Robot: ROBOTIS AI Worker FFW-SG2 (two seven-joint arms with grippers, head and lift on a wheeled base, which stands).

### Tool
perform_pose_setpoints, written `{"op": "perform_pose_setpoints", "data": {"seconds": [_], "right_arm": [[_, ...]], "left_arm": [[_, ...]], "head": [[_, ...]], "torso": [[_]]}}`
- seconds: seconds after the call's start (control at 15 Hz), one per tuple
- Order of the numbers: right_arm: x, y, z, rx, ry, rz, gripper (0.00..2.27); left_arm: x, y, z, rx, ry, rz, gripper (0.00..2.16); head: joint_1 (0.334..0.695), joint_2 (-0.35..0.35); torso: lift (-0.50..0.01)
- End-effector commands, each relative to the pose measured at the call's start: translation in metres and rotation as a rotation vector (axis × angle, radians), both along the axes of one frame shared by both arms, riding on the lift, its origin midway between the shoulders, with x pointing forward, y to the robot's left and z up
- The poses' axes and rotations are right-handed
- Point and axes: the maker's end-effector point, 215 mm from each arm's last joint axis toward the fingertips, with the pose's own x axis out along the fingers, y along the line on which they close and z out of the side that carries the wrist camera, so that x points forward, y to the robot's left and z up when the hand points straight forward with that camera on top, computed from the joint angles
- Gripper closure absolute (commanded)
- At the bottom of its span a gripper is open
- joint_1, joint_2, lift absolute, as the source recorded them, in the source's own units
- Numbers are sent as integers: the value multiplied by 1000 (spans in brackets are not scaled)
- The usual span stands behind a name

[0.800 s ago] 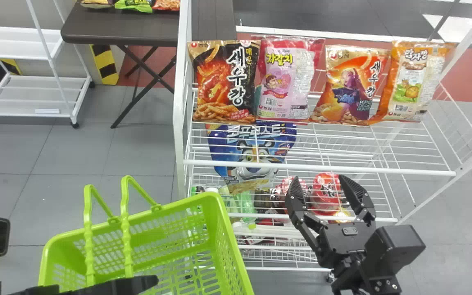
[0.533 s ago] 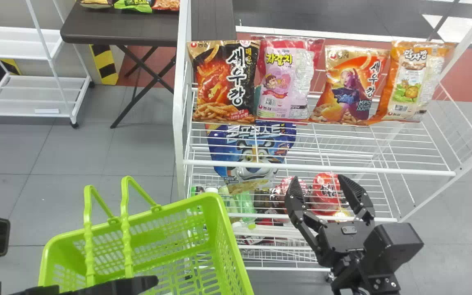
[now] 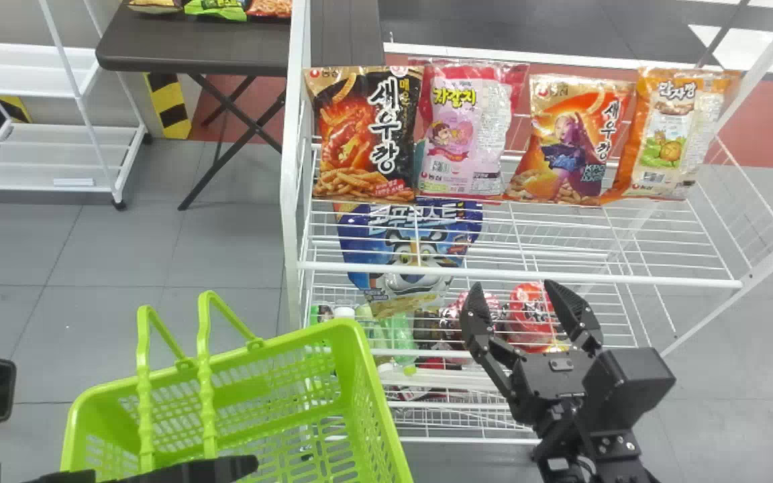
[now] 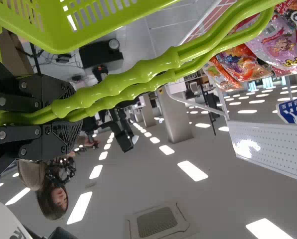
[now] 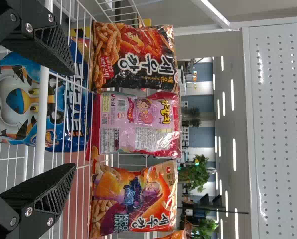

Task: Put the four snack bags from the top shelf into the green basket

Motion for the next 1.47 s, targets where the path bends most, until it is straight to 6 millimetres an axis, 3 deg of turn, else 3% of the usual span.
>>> {"op": "perform_pose_setpoints", "data": {"seconds": [0.0,0.27,0.73,0.87,1.07,1.27,1.4], "right_arm": [[23,9,5,4,-4,9,184],[88,29,15,4,-45,35,181],[194,87,22,25,-55,156,178],[219,91,19,28,-46,165,178],[247,104,6,119,25,253,178],[253,119,-20,235,150,366,218],[253,123,-20,270,157,436,512]], "left_arm": [[-2,-3,4,-11,-6,-13,2145],[-6,-1,3,-3,-2,-18,2145],[-13,0,6,8,-5,-32,2145],[-13,2,5,13,-8,-31,2145],[-13,3,5,18,-9,-32,2145],[-12,3,5,17,-10,-34,2145],[-11,1,6,15,-14,-40,2145]], "head": [[695,-114],[695,-86],[695,8],[695,26],[695,49],[695,69],[695,82]], "torso": [[0],[0],[0],[0],[0],[0],[0]]}}
